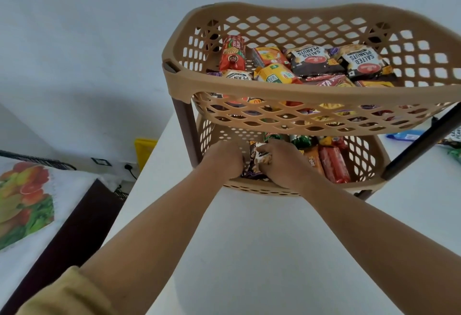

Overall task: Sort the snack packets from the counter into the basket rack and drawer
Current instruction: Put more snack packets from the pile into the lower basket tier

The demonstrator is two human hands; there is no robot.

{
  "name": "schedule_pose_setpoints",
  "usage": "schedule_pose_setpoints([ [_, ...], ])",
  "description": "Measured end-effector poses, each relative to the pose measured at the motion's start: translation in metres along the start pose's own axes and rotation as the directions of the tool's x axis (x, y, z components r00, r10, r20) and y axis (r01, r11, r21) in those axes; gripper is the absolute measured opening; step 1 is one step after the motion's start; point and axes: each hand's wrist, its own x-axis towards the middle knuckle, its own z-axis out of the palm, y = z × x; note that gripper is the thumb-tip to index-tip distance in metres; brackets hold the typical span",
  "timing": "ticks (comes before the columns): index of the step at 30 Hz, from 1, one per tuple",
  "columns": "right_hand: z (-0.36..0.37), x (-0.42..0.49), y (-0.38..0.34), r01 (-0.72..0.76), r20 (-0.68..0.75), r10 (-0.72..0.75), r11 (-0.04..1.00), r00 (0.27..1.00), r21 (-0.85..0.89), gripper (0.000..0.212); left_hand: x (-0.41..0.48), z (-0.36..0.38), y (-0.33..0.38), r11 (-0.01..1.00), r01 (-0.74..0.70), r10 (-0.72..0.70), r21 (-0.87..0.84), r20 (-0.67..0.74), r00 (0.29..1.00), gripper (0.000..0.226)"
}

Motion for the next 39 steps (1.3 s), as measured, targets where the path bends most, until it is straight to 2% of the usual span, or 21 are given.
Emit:
schedule_pose_setpoints([
  [3,0.000,-0.002,-0.001,-0.006,0.000,0.006,1.000,1.000,-0.003,0.049,0.003,-0.002,-0.003,0.998,-0.044,0.042,0.034,0.046,0.998,0.027],
  [6,0.004,0.002,0.000,-0.042,0.105,0.047,0.998,0.993,-0.055,0.033,0.005,-0.001,-0.003,0.998,-0.061,0.059,0.027,0.079,0.995,0.024],
  [9,0.007,0.006,0.002,-0.061,0.182,0.080,0.992,0.980,-0.107,0.030,0.005,-0.001,-0.001,0.999,-0.053,0.054,-0.012,0.083,0.995,0.025],
  [15,0.007,0.009,0.002,-0.055,0.157,0.075,0.990,0.985,-0.126,0.043,0.006,0.000,-0.002,0.998,-0.013,0.018,-0.065,0.066,0.998,0.027],
  [26,0.011,0.009,0.007,-0.053,0.088,0.068,0.985,0.994,-0.163,0.047,0.009,0.011,-0.005,0.971,0.056,-0.066,-0.234,-0.035,0.997,0.033],
  [31,0.015,0.010,0.010,-0.052,-0.022,0.049,0.977,0.999,-0.205,0.046,0.009,0.016,-0.008,0.957,0.037,-0.071,-0.288,-0.106,0.992,0.039],
  [36,0.015,0.007,0.010,0.000,-0.204,-0.035,0.985,0.978,-0.171,0.034,-0.002,0.023,-0.004,0.923,-0.075,-0.062,-0.379,-0.336,0.940,0.054],
  [39,0.014,-0.003,0.008,0.064,-0.357,-0.097,0.993,0.929,-0.103,0.015,-0.022,0.023,0.003,0.938,-0.149,-0.027,-0.313,-0.495,0.868,0.055],
])
